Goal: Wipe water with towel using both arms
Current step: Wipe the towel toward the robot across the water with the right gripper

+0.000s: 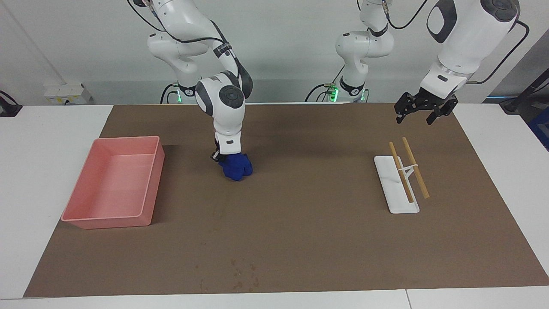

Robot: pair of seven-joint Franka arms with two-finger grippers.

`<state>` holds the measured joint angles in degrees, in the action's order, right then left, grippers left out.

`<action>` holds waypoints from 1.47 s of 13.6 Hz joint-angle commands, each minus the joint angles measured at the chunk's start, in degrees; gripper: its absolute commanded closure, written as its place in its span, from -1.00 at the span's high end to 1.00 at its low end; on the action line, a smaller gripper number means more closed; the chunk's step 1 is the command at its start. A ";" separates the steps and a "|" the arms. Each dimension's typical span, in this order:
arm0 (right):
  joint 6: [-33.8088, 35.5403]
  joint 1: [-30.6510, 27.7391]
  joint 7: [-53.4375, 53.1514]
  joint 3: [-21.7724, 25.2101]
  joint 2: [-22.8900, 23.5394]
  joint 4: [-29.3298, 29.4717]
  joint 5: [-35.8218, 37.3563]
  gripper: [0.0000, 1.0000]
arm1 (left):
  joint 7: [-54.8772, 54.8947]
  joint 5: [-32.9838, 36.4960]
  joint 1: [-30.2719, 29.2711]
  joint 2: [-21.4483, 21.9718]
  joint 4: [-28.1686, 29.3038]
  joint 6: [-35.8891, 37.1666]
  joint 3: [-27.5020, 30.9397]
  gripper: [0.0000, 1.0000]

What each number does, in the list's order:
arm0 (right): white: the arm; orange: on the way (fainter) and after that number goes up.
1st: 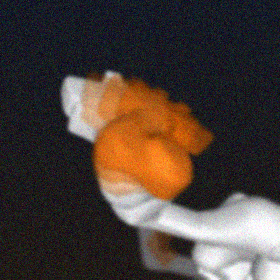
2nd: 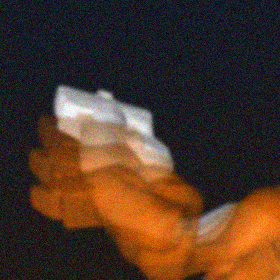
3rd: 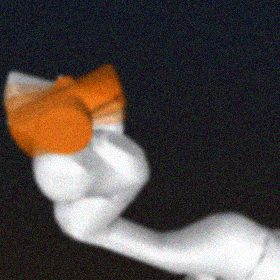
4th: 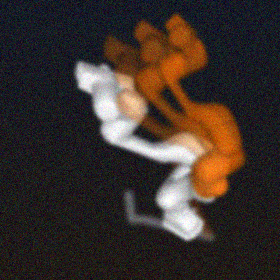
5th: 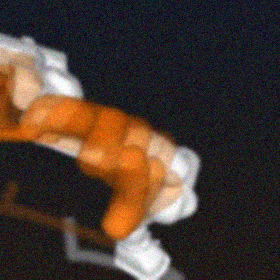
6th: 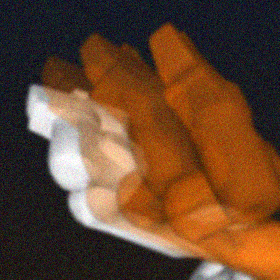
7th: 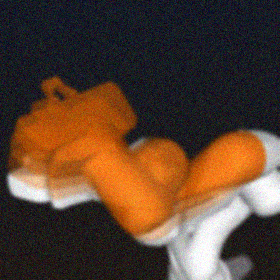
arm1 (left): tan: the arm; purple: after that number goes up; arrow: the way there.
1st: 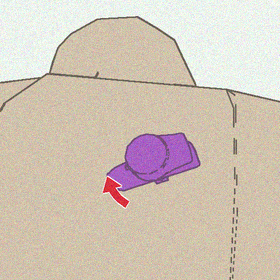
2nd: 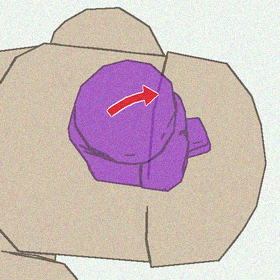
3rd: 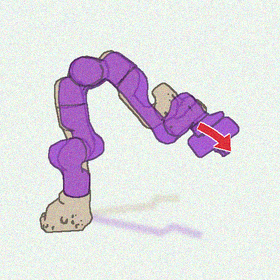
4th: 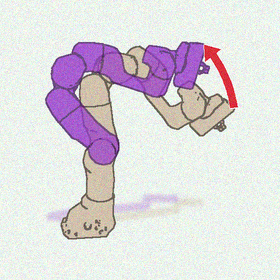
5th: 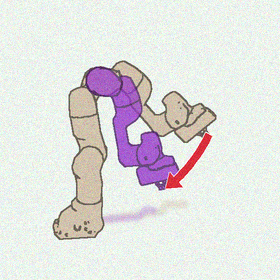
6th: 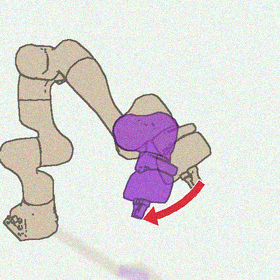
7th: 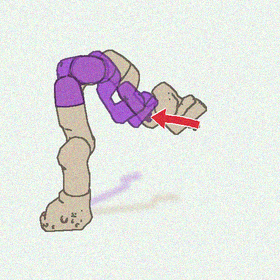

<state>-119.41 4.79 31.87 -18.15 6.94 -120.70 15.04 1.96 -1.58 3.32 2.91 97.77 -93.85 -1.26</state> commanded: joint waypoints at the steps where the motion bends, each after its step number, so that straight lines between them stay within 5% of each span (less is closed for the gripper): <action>1: 1.02 -3.55 8.45 -0.48 -4.74 -1.82 1.04 -1.00 | -0.03 0.88 0.02 0.43 -0.39 1.04 0.03 1.00; 4: -1.08 -5.75 13.04 -0.48 -4.75 -1.82 2.36 -1.00 | -0.03 0.88 0.02 0.43 -0.39 1.04 0.03 1.00; 8: -4.06 -5.05 5.96 -0.66 -4.66 -4.36 1.49 -1.00 | -0.03 0.88 0.02 0.43 -0.39 1.04 0.03 1.00; 10: -9.76 -4.09 0.58 -0.92 -4.31 -6.91 -2.71 -1.00 | -0.03 0.88 0.02 0.43 -0.39 1.04 0.03 1.00; 17: -11.37 3.81 -14.63 -0.92 -2.64 -4.47 -21.17 -1.00 | -0.03 0.88 0.02 0.43 -0.39 1.04 0.03 1.00; 20: -12.85 4.45 -14.91 -0.74 -0.89 -2.88 -22.25 -1.00 | -0.03 0.88 0.02 0.43 -0.39 1.04 0.03 1.00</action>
<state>-130.70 10.03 16.98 -18.81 4.14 -125.06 -5.89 1.96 -1.58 3.32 2.91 97.77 -93.85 -1.26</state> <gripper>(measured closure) 0.899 0.000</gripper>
